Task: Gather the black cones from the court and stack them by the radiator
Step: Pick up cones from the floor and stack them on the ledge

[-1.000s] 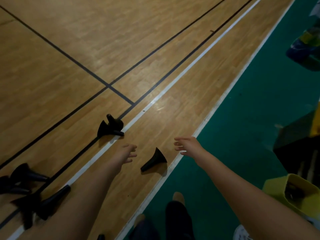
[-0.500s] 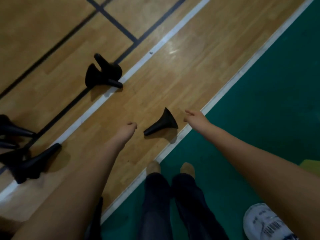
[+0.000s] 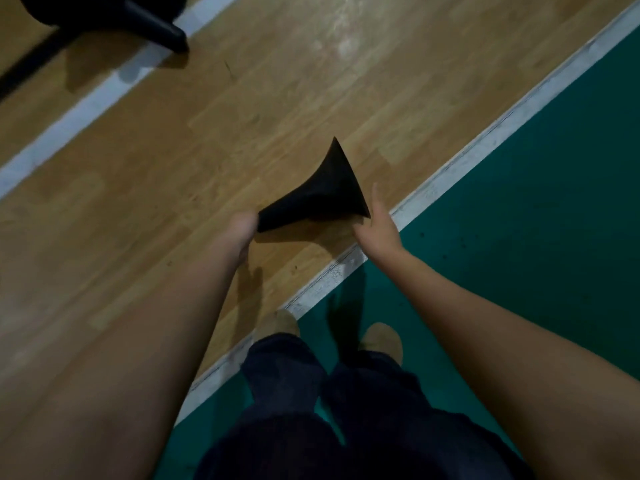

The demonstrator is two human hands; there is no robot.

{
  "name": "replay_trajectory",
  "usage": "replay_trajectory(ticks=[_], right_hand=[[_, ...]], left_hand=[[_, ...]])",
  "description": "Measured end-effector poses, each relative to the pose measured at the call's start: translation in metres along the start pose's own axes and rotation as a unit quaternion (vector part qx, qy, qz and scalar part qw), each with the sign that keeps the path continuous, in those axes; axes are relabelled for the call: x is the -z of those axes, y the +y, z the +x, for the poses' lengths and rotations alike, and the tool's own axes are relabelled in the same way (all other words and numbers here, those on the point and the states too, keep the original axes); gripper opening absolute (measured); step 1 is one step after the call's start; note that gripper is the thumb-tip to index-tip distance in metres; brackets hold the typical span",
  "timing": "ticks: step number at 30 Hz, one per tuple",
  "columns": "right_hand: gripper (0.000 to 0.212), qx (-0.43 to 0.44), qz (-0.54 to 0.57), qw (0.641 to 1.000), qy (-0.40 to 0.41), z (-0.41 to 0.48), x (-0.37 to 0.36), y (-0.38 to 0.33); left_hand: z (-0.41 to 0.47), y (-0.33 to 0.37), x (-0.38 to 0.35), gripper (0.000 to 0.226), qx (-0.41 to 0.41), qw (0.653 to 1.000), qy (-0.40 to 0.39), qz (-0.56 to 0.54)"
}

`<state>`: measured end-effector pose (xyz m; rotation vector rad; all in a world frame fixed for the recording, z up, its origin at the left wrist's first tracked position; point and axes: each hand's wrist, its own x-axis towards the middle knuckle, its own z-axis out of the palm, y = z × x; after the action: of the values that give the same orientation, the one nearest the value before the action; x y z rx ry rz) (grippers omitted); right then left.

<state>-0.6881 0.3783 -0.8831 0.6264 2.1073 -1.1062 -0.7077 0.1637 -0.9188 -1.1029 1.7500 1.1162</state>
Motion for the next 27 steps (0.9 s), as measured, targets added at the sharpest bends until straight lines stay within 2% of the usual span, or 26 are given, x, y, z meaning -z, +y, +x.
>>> replay_trajectory(ticks=[3, 7, 12, 14, 19, 22, 27], right_hand=[[0.084, 0.003, 0.043, 0.999, 0.010, 0.012, -0.009, 0.012], [0.079, -0.005, 0.088, 0.996, -0.022, 0.024, -0.013, 0.010], [0.076, 0.000, 0.124, 0.992, -0.030, 0.011, -0.009, -0.010], [0.076, 0.009, 0.128, 0.991, -0.025, -0.004, 0.000, -0.023], [0.076, 0.018, 0.138, 0.990, -0.016, -0.074, 0.047, -0.080], [0.074, 0.011, 0.152, 0.988, -0.014, -0.125, 0.084, -0.120], [0.074, 0.056, 0.169, 0.984, -0.001, -0.210, 0.154, -0.195]], left_hand=[[0.025, -0.008, -0.010, 0.029, -0.010, 1.000, -0.009, -0.010], [0.044, -0.015, -0.019, 0.056, -0.004, 0.999, -0.029, -0.036], [0.027, -0.009, -0.014, 0.069, 0.011, 0.998, -0.012, -0.066], [0.000, 0.003, -0.008, 0.071, 0.015, 0.997, -0.003, -0.074], [-0.089, 0.045, 0.025, 0.063, -0.039, 0.996, 0.034, -0.069], [-0.152, 0.074, 0.055, 0.058, -0.049, 0.995, 0.041, -0.079], [-0.267, 0.129, 0.103, 0.055, -0.087, 0.990, 0.036, -0.105]])
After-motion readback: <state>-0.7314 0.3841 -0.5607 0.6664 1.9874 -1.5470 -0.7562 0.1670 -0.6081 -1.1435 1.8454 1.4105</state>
